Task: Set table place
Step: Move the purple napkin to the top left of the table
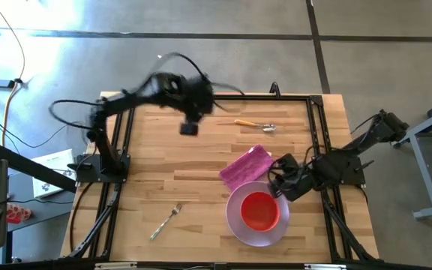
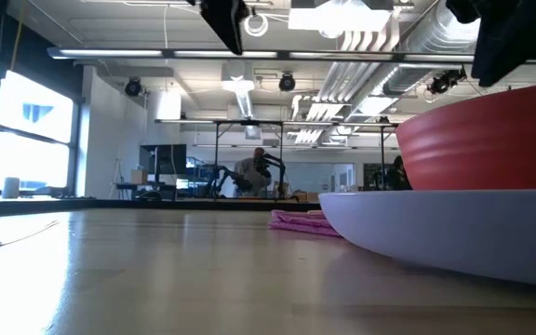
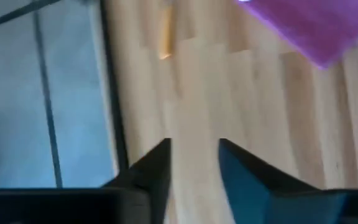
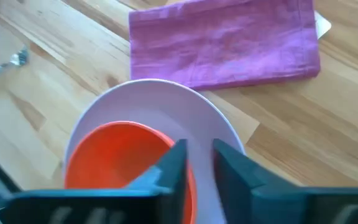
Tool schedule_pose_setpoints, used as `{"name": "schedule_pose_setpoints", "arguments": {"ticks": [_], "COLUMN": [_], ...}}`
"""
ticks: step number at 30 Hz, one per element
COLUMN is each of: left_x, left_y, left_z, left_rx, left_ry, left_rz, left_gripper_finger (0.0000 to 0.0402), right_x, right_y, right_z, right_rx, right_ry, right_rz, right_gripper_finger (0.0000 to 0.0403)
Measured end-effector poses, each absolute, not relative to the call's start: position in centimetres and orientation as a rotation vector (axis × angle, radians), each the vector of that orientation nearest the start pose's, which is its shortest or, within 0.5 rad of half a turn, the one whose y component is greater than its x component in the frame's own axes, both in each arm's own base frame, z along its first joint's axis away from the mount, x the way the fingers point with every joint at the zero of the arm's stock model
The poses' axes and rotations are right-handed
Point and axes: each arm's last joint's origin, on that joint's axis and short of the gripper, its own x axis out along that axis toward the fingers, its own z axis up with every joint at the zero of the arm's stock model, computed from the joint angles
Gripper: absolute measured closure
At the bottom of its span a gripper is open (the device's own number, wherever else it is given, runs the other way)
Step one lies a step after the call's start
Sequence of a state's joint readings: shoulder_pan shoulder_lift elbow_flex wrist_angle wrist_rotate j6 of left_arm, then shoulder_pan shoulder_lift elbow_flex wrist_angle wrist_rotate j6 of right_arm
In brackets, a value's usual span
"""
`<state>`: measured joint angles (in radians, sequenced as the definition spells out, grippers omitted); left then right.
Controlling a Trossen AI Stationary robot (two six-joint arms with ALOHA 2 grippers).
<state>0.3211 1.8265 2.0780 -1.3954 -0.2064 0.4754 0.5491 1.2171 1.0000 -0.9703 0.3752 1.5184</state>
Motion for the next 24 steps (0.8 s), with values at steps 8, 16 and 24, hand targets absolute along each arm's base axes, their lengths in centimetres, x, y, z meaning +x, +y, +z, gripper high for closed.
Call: {"name": "schedule_pose_setpoints", "arguments": {"ticks": [8,16,24], "left_x": [39.9,44.2,46.5], "left_y": [6.6,6.1,6.1], "left_z": [33.8,27.5,23.8], "left_rx": [0.435,0.331,0.312], "left_ry": [1.182,1.193,1.191], "left_rz": [-0.118,-0.271,-0.279], "left_gripper_finger": [0.0389,0.04,0.0401], "right_x": [18.1,17.9,17.8], "right_y": [9.8,9.7,9.8], "right_z": [27.8,28.0,29.8], "right_rx": [0.805,0.745,0.659], "right_ry": [0.884,0.907,0.843], "right_rz": [-0.587,-0.543,-0.476], "right_gripper_finger": [0.04,0.0402,0.0403]}}
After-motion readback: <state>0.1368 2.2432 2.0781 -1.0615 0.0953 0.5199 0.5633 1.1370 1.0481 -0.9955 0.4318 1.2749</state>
